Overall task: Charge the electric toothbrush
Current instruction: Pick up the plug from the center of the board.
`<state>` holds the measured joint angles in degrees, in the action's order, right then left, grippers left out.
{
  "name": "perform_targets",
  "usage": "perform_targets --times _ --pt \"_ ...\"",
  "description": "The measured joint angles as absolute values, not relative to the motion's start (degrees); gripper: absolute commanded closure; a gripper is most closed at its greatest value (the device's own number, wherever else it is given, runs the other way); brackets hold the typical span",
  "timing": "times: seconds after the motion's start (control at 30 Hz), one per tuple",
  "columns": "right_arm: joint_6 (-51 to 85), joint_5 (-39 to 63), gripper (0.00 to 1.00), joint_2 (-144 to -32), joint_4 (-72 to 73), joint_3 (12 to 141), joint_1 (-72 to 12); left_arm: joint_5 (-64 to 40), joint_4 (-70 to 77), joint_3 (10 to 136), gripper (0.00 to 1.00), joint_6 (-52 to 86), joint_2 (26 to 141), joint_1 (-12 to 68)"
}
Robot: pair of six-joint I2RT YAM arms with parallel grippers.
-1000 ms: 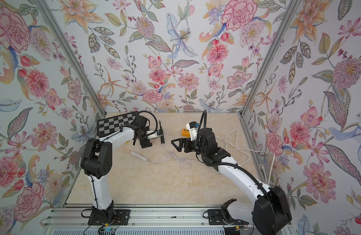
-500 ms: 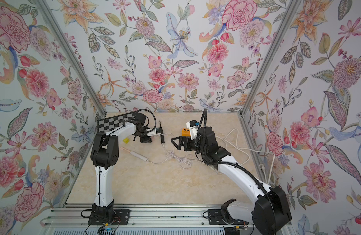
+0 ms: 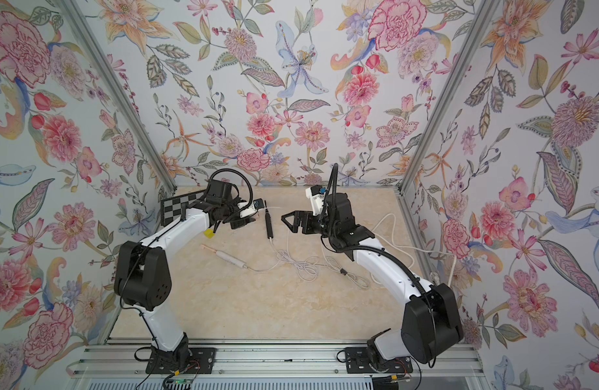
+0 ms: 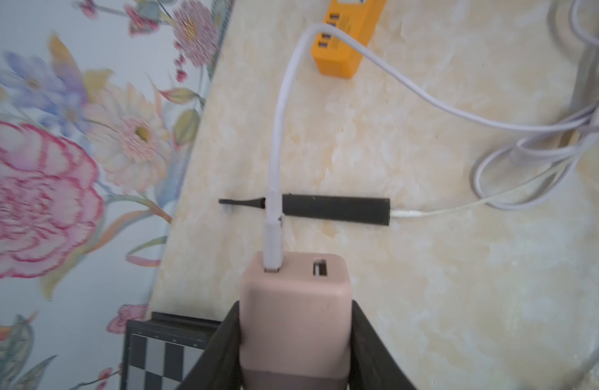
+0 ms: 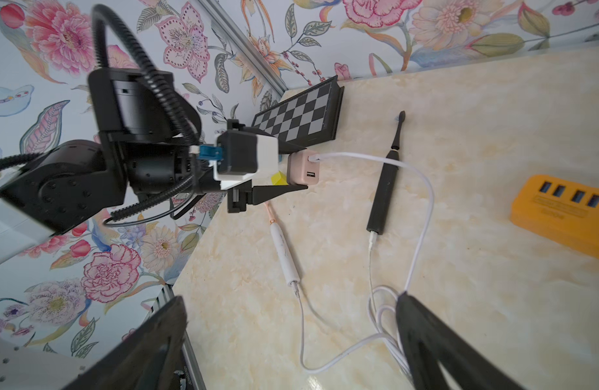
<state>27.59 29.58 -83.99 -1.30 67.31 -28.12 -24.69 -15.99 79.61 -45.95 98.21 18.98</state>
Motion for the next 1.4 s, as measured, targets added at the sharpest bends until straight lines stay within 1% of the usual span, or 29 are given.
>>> perform_targets --times 0.1,0.17,0.33,0.37,0.4,0.5,0.57,0.6,0.63,0.7,0.73,0.8,0.83,0.97,1.03,1.17,1.3,1.37,1.4 --pt "25.58 31.62 0.04 -87.31 -1.10 72.01 -29.10 -27.33 -2.28 71.02 0.79 -40.49 87.26 24.36" --pt "24.34 32.75 0.08 -88.62 -1.04 73.76 -30.06 -29.15 4.60 67.46 0.79 -37.23 83.94 27.22" --pt "22.35 32.69 0.27 -89.49 -0.71 75.00 -31.11 -32.10 11.20 64.86 0.79 -32.58 84.25 28.36" --pt "21.96 32.34 0.31 -89.49 -0.71 75.00 -31.11 -32.62 11.38 64.84 0.79 -32.23 84.38 28.36" --pt "21.52 32.05 0.38 -89.49 -0.67 74.98 -31.11 -32.88 11.51 64.84 0.79 -32.08 84.44 28.34" --pt "20.82 32.36 0.65 -89.49 -0.43 74.98 -30.94 -33.36 11.60 64.84 0.79 -32.03 84.53 28.32" --pt "20.32 32.18 0.76 -89.47 -0.36 75.00 -31.33 -33.52 11.53 64.84 0.79 -32.03 84.88 28.32" --pt "20.18 32.14 0.77 -89.49 -0.40 75.00 -31.35 -33.71 11.38 64.84 0.79 -31.83 84.95 28.18" --pt "19.99 32.14 0.74 -89.49 -0.45 75.00 -31.38 -33.78 11.33 64.84 0.79 -31.79 84.99 28.16" --pt "19.66 32.10 0.48 -89.49 -0.62 75.00 -31.38 -33.98 11.35 64.84 0.79 -31.66 85.10 28.16" --pt "19.81 32.05 0.47 -89.49 -0.69 75.00 -31.29 -34.00 11.35 64.84 0.80 -31.66 85.12 28.16" --pt "19.73 31.79 0.46 -89.36 -0.64 74.83 -30.92 -33.82 11.38 64.84 0.80 -31.66 85.19 28.16" --pt "19.73 31.44 0.47 -89.10 -0.58 74.43 -30.61 -33.63 11.38 64.84 0.80 -31.66 85.19 28.16" --pt "20.58 30.50 0.60 -84.36 -0.36 69.43 -29.39 -31.14 11.27 64.84 0.80 -31.66 85.25 28.49" --pt "20.93 29.32 0.64 -80.38 -0.86 66.26 -28.82 -29.87 11.68 64.84 0.80 -31.68 85.23 28.51" --pt "22.15 27.88 0.64 -74.94 -1.45 63.99 -29.87 -27.99 11.75 64.84 0.80 -31.68 85.23 28.51" --pt "24.38 27.42 0.61 -73.73 0.32 64.01 -33.36 -27.66 11.66 64.84 0.80 -31.66 85.23 28.53" --pt "26.17 27.31 0.55 -74.61 1.28 64.38 -34.44 -27.68 11.68 64.84 0.80 -31.66 85.23 28.60" --pt "27.00 26.94 0.53 -75.29 1.54 64.73 -34.44 -27.70 11.70 64.84 0.80 -31.64 85.23 28.67"
